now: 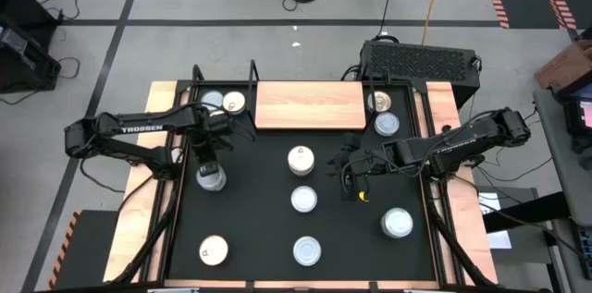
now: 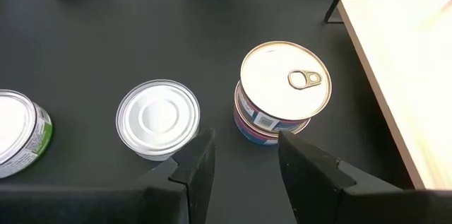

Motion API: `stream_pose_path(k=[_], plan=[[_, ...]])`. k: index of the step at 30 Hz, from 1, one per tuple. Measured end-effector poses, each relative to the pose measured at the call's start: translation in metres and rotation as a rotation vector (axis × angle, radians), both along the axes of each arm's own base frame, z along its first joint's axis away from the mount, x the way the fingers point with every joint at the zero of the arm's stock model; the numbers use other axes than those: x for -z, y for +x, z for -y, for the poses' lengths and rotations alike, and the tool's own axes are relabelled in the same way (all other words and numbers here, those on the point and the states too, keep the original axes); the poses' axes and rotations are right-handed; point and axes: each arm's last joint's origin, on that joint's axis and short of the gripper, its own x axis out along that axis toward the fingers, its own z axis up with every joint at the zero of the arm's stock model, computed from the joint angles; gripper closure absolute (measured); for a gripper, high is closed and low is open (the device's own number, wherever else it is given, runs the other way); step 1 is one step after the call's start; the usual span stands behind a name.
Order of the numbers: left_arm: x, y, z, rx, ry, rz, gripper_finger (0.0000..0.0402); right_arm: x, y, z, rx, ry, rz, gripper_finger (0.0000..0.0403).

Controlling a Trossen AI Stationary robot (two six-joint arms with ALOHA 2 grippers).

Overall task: Stack canned seafood by type on shelf
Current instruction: Put the middle left green tuna can on the shelf

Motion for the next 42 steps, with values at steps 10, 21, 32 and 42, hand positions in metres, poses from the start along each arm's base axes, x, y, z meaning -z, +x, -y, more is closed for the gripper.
stream_pose_path(k=[10, 21, 32, 42], plan=[[-0.020, 0.012, -0.002, 0.012, -0.040, 0.105, 0.0401, 0.000, 0.000, 0.000, 0.001, 0.001, 0.000, 0.0255], [-0.032, 0.018, -0.001, 0.022, -0.126, 0.187, 0.0401, 0.000, 0.000, 0.000, 0.000, 0.001, 0.000, 0.0255], [-0.028, 0.025, -0.004, 0.023, -0.120, 0.191, 0.0401, 0.000, 0.000, 0.000, 0.000, 0.000, 0.000, 0.0255], [-0.011, 0.036, -0.010, 0.021, -0.062, 0.101, 0.0364, 0.000, 0.000, 0.000, 0.000, 0.000, 0.000, 0.0255]])
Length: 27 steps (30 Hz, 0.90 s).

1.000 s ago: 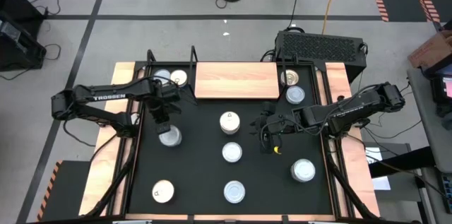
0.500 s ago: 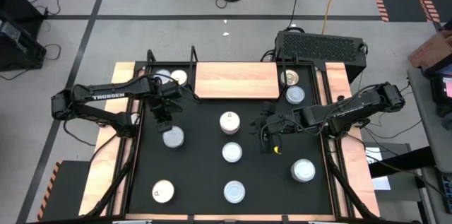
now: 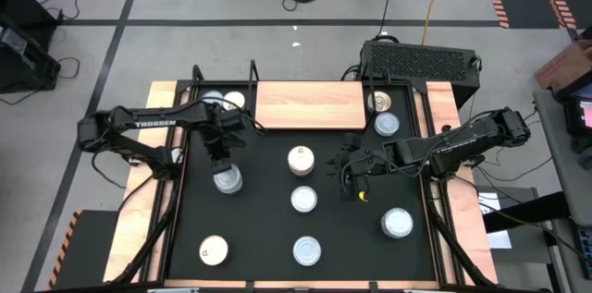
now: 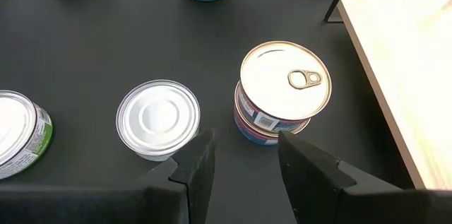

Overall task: Stack canned seafood by type on shelf
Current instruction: Put the middle left green tuna can on the shelf

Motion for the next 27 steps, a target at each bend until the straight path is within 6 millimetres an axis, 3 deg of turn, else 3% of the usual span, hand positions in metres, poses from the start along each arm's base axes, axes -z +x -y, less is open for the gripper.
stream_pose_path(k=[17, 27], plan=[[-0.002, -0.002, -0.009, -0.081, -0.054, 0.029, 0.0253, 0.000, 0.000, 0.000, 0.000, 0.000, 0.000, 0.0255], [-0.003, 0.004, -0.012, -0.072, -0.068, 0.112, 0.0239, 0.000, 0.000, 0.000, 0.000, 0.000, 0.000, 0.0255]])
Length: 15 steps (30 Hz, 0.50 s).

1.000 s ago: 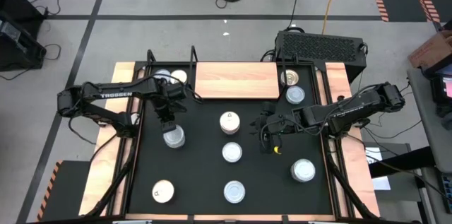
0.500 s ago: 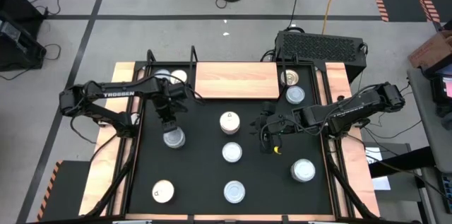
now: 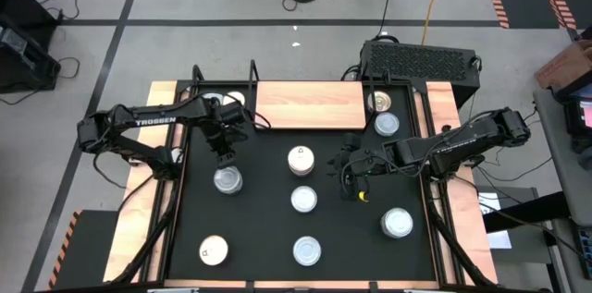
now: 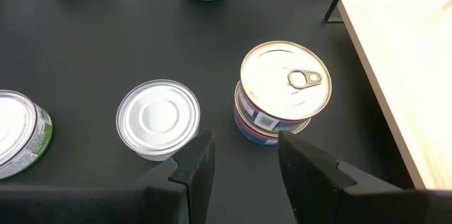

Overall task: Stack canned seafood by type on shelf
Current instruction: Put the middle left green tuna can on the shelf

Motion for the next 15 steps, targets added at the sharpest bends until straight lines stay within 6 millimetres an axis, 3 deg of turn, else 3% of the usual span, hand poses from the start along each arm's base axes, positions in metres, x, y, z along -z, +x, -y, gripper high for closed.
stream_pose_path(k=[15], plan=[[0.005, 0.005, 0.017, 0.198, 0.062, 0.038, 0.0240, 0.003, -0.002, 0.000, 0.000, -0.007, -0.036, 0.0255]])
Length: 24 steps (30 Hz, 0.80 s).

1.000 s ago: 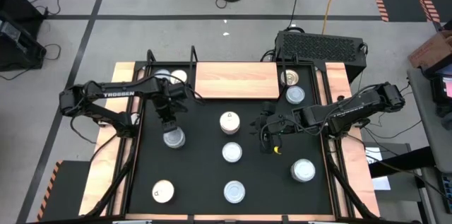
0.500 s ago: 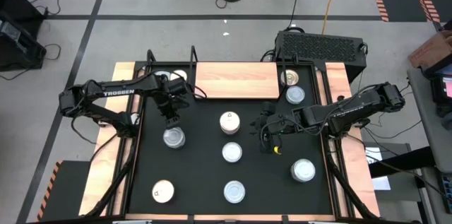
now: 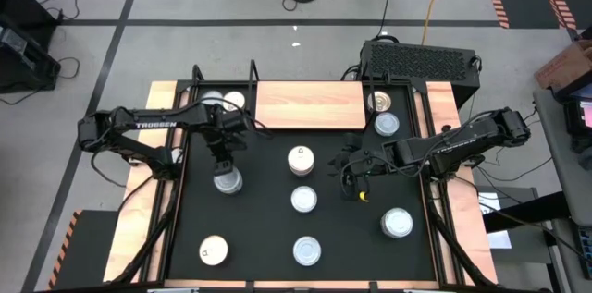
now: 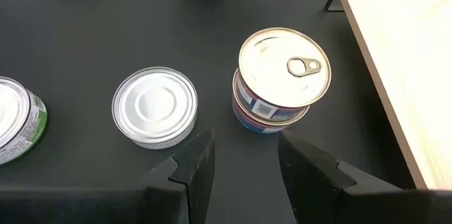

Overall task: Stack canned seafood by type on shelf
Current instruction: Put the middle left green tuna can on the shelf

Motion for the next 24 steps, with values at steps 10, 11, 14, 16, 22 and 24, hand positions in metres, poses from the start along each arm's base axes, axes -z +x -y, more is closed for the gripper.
stream_pose_path(k=[10, 11, 14, 16, 22, 24], plan=[[0.016, 0.013, 0.002, 0.029, -0.018, -0.057, 0.0240, 0.000, 0.000, 0.000, 0.000, 0.000, -0.002, 0.0255], [0.018, 0.014, 0.002, 0.029, -0.025, -0.066, 0.0240, 0.000, 0.000, 0.000, 0.000, -0.001, -0.005, 0.0255], [0.020, 0.015, 0.002, 0.045, -0.041, -0.062, 0.0248, 0.001, 0.000, 0.000, 0.000, -0.001, -0.007, 0.0255], [0.020, 0.015, 0.002, 0.055, -0.046, -0.057, 0.0266, 0.001, -0.001, 0.000, 0.000, -0.001, -0.008, 0.0255], [0.020, 0.014, 0.004, 0.064, -0.087, -0.056, 0.0361, 0.001, -0.001, 0.000, 0.000, -0.001, -0.008, 0.0255], [0.020, 0.014, 0.004, 0.075, -0.100, -0.049, 0.0388, 0.001, 0.000, 0.000, 0.000, -0.001, -0.008, 0.0255]])
